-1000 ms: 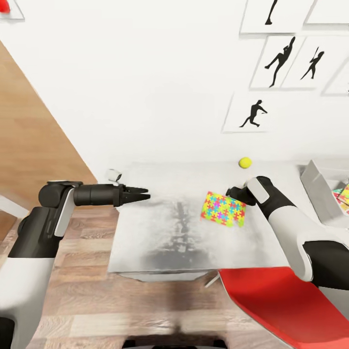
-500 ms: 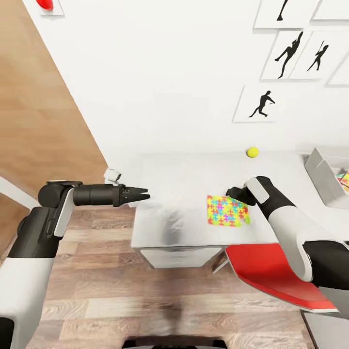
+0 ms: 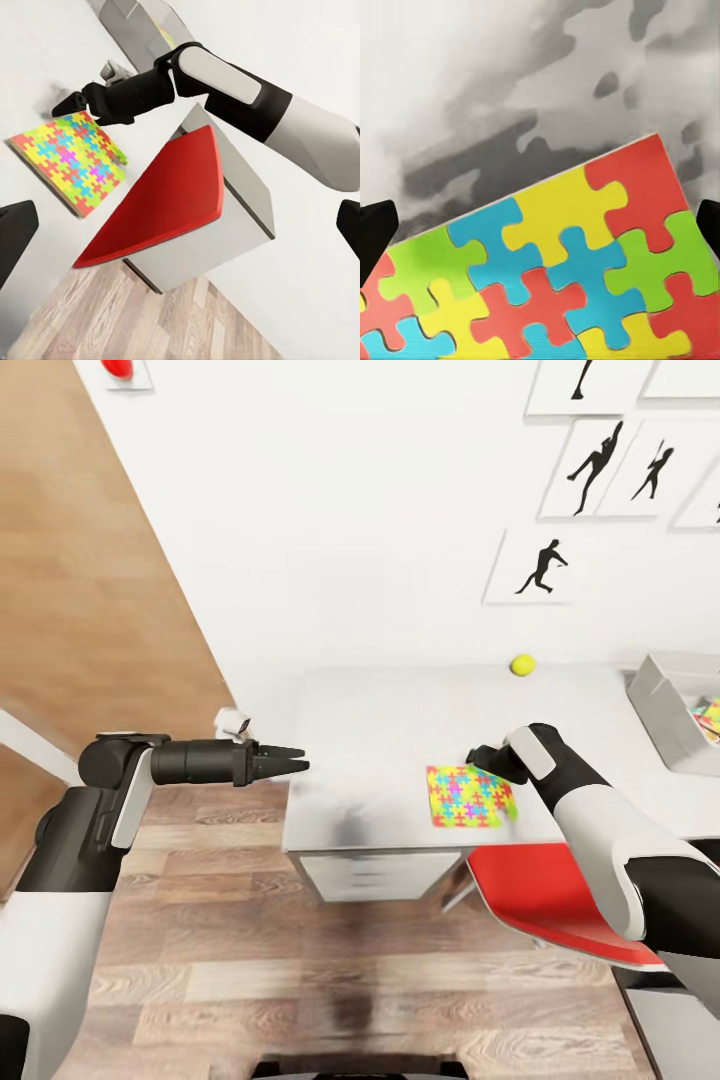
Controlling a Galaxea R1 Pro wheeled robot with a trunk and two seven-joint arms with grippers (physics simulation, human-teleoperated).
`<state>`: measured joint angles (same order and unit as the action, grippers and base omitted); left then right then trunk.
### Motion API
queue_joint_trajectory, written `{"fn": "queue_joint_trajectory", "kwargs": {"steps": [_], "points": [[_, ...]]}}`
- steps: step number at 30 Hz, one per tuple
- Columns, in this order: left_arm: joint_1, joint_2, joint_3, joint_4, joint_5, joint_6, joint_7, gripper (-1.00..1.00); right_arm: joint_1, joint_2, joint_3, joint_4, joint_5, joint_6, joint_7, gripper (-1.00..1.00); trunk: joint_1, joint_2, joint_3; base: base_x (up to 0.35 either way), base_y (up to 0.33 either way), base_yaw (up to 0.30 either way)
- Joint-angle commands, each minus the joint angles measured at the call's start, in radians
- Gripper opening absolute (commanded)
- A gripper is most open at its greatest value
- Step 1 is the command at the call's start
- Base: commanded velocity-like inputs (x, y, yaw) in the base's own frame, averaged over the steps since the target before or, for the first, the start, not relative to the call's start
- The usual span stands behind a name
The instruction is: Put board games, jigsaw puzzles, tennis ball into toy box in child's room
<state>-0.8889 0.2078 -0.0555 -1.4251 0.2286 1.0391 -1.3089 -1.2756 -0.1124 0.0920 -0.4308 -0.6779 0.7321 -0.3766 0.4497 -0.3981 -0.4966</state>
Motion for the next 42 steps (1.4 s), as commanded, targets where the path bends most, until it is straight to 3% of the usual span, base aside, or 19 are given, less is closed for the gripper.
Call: {"fn": "queue_joint_trajectory", "kwargs": {"steps": [1,42], "points": [[-0.001,0.001,-0.001,0.0,0.003,0.008,-0.001,1.0,-0.001,-0.001,0.008,-0.001,-0.011,0.003,-0.008,1.0,0.0,-0.002,-0.002,-0.211,0.085,0.0],[-0.001,0.002,0.002,0.0,0.003,0.008,-0.001,1.0,-0.001,-0.001,0.008,-0.002,-0.011,0.003,-0.008,1.0,0.0,-0.002,-0.002,-0.07,0.017,0.0]]}}
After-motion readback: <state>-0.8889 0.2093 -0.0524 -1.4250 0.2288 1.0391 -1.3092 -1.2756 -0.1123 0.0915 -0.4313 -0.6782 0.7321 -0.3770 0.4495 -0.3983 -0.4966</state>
